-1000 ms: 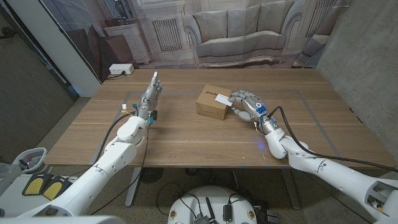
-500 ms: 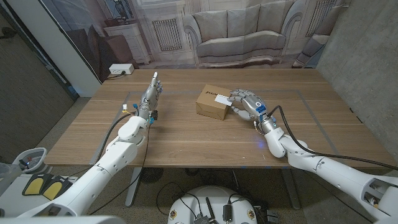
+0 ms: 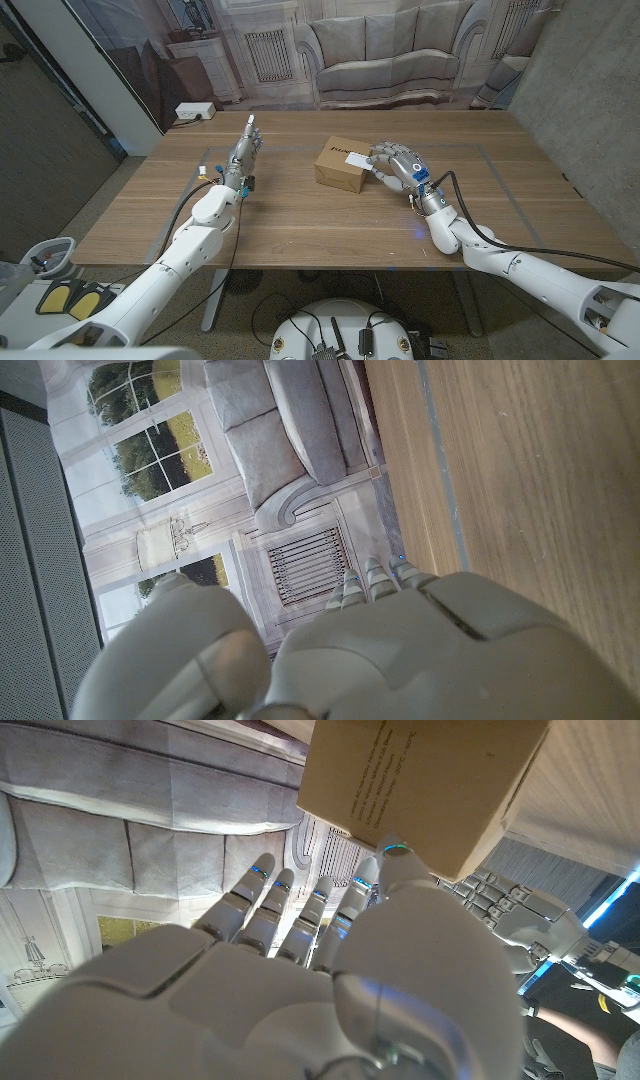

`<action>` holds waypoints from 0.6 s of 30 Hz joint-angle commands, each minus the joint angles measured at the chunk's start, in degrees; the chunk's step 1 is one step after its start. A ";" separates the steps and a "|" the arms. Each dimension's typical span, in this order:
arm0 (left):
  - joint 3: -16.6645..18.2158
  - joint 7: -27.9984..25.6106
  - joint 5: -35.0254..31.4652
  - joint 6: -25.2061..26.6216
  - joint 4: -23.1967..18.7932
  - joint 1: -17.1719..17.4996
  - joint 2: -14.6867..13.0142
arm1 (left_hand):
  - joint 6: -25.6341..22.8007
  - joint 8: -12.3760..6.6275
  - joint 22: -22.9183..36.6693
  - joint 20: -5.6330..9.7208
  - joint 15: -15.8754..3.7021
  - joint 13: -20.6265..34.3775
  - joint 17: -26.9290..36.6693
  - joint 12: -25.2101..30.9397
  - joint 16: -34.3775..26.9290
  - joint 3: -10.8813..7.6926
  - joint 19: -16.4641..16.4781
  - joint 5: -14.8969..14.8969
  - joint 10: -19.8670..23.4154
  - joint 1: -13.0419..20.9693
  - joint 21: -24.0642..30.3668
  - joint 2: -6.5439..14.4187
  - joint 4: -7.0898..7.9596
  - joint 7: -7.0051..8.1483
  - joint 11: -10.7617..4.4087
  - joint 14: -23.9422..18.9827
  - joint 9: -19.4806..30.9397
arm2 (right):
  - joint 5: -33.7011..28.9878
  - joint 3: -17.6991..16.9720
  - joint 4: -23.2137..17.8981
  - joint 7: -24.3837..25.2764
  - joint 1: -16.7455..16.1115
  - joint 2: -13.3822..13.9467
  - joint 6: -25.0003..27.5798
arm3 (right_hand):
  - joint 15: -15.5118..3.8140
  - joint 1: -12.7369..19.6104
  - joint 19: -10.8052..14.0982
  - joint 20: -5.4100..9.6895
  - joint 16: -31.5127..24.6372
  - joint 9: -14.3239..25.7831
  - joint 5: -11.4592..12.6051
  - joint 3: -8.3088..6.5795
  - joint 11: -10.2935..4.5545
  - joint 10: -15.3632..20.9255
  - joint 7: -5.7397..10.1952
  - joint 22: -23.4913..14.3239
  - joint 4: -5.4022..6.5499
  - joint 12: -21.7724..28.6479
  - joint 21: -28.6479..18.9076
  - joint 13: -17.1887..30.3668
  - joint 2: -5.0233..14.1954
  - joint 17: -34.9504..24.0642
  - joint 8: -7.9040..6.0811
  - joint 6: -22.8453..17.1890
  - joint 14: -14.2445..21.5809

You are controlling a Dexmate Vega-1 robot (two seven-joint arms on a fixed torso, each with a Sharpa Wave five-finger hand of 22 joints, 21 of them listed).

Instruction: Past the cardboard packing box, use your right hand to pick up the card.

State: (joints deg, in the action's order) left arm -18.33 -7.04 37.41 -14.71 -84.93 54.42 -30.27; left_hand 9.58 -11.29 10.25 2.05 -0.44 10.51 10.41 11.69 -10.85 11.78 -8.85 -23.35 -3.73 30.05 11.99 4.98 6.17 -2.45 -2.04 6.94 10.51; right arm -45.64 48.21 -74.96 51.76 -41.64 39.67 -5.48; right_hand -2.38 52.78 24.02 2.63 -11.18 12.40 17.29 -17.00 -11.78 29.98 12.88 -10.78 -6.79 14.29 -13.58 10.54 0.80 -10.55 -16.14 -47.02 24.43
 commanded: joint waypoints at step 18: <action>-0.28 0.19 0.10 0.03 0.52 -0.36 0.21 | 0.02 0.13 0.35 0.53 0.11 0.21 0.19 -0.01 0.05 0.66 -0.72 -0.31 -0.24 0.25 -0.23 0.37 0.06 0.03 0.01 0.14 0.17 | 0.41 0.53 1.65 1.28 0.54 -0.73 -1.46 | -6.55 0.00 0.88 4.69 -0.25 0.15 -0.27 0.00 -0.02 1.21 -0.06 -0.36 0.34 0.19 -0.32 0.18 0.13 -0.12 -0.25 -1.05 1.07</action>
State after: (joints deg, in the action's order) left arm -18.48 -6.82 37.54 -14.86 -84.42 54.18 -30.07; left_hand 9.58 -11.29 10.25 2.05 -0.44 10.51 10.41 11.69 -10.85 12.12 -8.85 -23.35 -3.73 30.05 11.99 4.98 6.19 -2.45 -2.04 6.94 10.51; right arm -45.47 48.50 -74.20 52.79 -41.54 39.31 -6.53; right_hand -2.36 52.80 24.41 2.65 -11.18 12.40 17.29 -17.00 -11.87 30.70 12.68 -11.08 -6.79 14.29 -13.57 10.54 0.78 -10.54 -16.13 -47.83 25.04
